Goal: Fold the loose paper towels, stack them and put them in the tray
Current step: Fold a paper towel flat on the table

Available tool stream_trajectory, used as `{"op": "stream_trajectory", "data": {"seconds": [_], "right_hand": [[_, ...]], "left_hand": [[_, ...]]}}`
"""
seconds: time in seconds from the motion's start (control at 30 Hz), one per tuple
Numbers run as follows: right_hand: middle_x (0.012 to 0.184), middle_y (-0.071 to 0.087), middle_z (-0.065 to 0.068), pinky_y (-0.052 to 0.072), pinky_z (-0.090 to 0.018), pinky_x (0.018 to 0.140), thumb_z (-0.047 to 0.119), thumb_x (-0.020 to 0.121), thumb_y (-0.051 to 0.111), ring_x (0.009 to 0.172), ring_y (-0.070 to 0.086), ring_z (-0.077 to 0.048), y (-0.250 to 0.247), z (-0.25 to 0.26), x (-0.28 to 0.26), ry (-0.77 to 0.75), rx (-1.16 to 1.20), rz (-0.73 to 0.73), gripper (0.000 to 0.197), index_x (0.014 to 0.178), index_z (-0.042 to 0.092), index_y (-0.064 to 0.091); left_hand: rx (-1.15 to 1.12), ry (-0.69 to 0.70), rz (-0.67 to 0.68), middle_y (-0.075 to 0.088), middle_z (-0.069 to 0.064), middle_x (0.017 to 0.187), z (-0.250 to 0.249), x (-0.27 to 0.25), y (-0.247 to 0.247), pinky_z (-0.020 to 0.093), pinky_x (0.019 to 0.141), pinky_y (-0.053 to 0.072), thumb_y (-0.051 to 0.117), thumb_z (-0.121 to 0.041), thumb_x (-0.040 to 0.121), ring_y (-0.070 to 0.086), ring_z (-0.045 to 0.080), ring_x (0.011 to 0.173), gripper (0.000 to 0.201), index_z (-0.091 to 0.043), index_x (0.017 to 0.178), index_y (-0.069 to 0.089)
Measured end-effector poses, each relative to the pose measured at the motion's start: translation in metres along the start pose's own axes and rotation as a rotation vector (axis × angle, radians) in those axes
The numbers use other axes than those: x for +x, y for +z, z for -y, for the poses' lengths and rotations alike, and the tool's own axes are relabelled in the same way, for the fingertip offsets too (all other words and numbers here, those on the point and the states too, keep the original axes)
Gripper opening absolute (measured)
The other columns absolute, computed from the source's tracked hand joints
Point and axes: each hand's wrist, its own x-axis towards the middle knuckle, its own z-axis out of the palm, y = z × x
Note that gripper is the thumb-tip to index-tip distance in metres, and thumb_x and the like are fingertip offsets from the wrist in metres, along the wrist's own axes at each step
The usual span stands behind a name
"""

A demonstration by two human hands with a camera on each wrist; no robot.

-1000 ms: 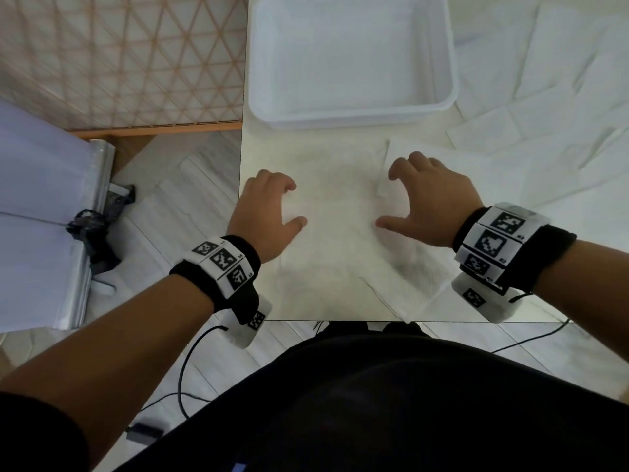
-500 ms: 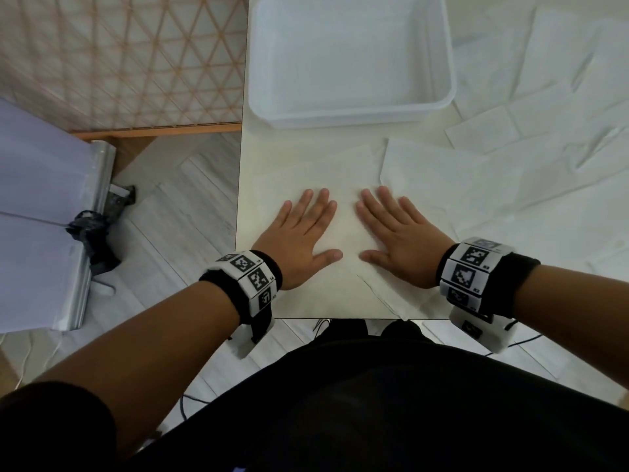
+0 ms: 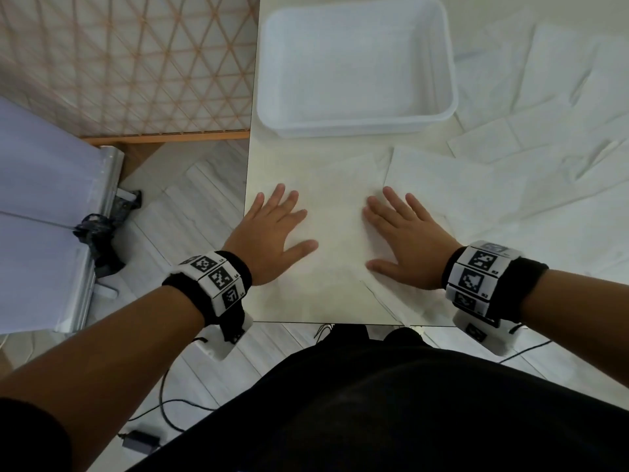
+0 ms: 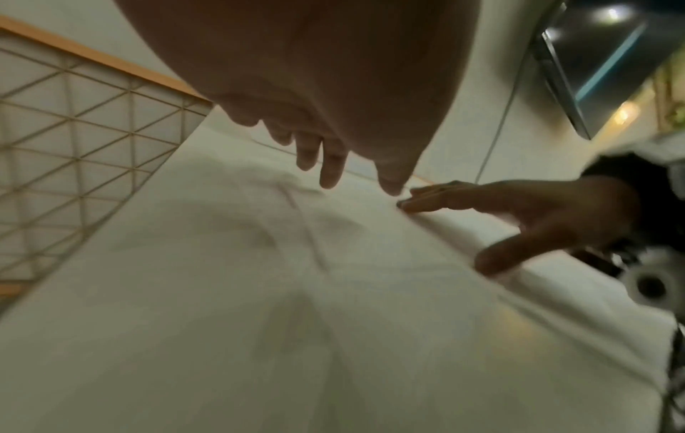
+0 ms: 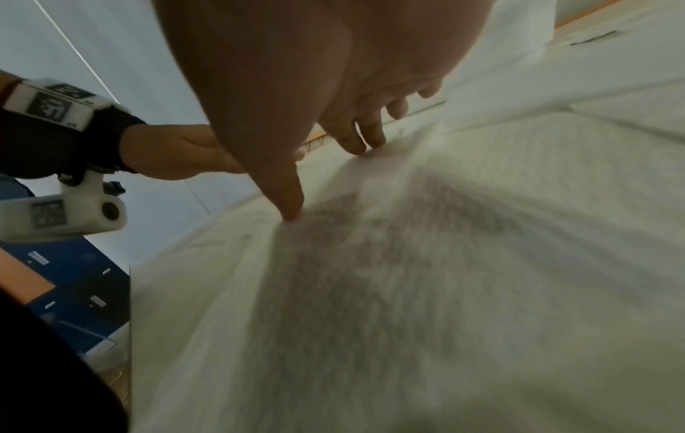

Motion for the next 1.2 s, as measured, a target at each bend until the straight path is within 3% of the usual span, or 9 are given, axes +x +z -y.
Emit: {"op": "stream_trajectory", "data": {"seconds": [0.1,0.3,0.57,0.63,0.73,0.83,0.93,1.07,1.2], "right_hand": [[0.148,0.035,-0.005,0.011,-0.039,0.115,0.057,0.076,0.059,0.14,0.022,-0.029,-0.02,0.007,0.011,0.018,0.084,-0.079,0.089,0.148,0.018,0.026],[0.12,0.054,0.0,0.03,-0.036,0.1,0.045,0.085,0.057,0.114,0.045,-0.024,-0.036,0.015,0.042,0.097,0.105,-0.123,0.05,0.128,0.021,0.049],[0.109,0.054,-0.002,0.041,-0.033,0.085,0.025,0.085,0.063,0.101,0.05,-0.022,-0.042,0.014,0.046,0.087,0.34,-0.071,0.022,0.104,0.015,0.06],[0.102,0.056,0.002,0.044,-0.031,0.082,0.022,0.086,0.064,0.094,0.055,-0.019,-0.047,0.011,0.043,0.096,0.483,-0.059,0.016,0.1,0.014,0.06],[0.091,0.06,0.011,0.043,-0.021,0.076,0.021,0.089,0.061,0.082,0.057,-0.011,-0.056,0.002,0.035,0.129,0.641,-0.077,0.008,0.097,0.02,0.061],[0.084,0.057,0.018,0.036,-0.006,0.067,0.019,0.091,0.058,0.075,0.052,-0.002,-0.064,-0.016,0.021,0.193,0.696,-0.137,0.006,0.093,0.023,0.061],[0.082,0.056,0.018,0.035,-0.004,0.063,0.018,0.091,0.057,0.072,0.051,-0.001,-0.071,-0.042,0.006,0.289,0.7,-0.19,0.006,0.092,0.022,0.061],[0.087,0.059,0.008,0.036,-0.016,0.066,0.016,0.091,0.057,0.073,0.05,-0.009,-0.072,-0.084,-0.01,0.441,0.675,-0.245,0.006,0.092,0.021,0.06],[0.098,0.061,0.0,0.036,-0.025,0.078,0.016,0.091,0.057,0.086,0.052,-0.016,-0.066,-0.114,-0.014,0.533,0.637,-0.235,0.007,0.096,0.018,0.061]], "left_hand": [[-0.207,-0.052,-0.162,0.027,0.004,0.156,-0.006,0.02,-0.014,0.033,0.119,0.002,0.04,-0.037,0.1,0.011,0.017,0.148,0.047,-0.014,0.141,0.042],[-0.135,-0.209,-0.074,0.034,0.004,0.15,-0.004,0.062,-0.029,0.038,0.108,0.031,0.048,-0.024,0.097,0.032,0.025,0.134,0.054,-0.018,0.148,0.03],[0.047,-0.267,-0.074,0.055,0.004,0.119,-0.005,0.072,-0.036,0.04,0.095,0.032,0.059,-0.038,0.088,0.047,0.027,0.112,0.039,-0.021,0.124,0.056],[-0.078,-0.247,-0.063,0.055,0.006,0.115,-0.003,0.07,-0.037,0.037,0.09,0.037,0.059,-0.036,0.089,0.049,0.028,0.108,0.038,-0.016,0.121,0.057],[-0.379,-0.219,-0.1,0.058,-0.002,0.092,-0.002,0.064,-0.039,0.022,0.067,0.037,0.054,-0.024,0.095,0.054,0.019,0.086,0.02,-0.013,0.111,0.06],[-0.436,-0.181,-0.156,0.059,-0.007,0.095,-0.002,0.061,-0.043,0.02,0.073,0.038,0.052,-0.018,0.096,0.054,0.013,0.089,0.02,-0.012,0.112,0.064],[-0.43,-0.163,-0.111,0.062,-0.004,0.092,-0.003,0.061,-0.046,0.022,0.07,0.038,0.053,-0.015,0.095,0.055,0.014,0.085,0.014,-0.015,0.101,0.066],[-0.435,-0.173,-0.026,0.059,-0.006,0.072,-0.007,0.064,-0.051,0.017,0.056,0.037,0.055,-0.013,0.091,0.053,0.012,0.068,0.016,-0.021,0.08,0.064],[-0.458,-0.196,0.018,0.056,0.0,0.066,-0.015,0.065,-0.052,0.028,0.06,0.038,0.054,-0.02,0.084,0.051,0.02,0.066,0.016,-0.012,0.075,0.063]]}}
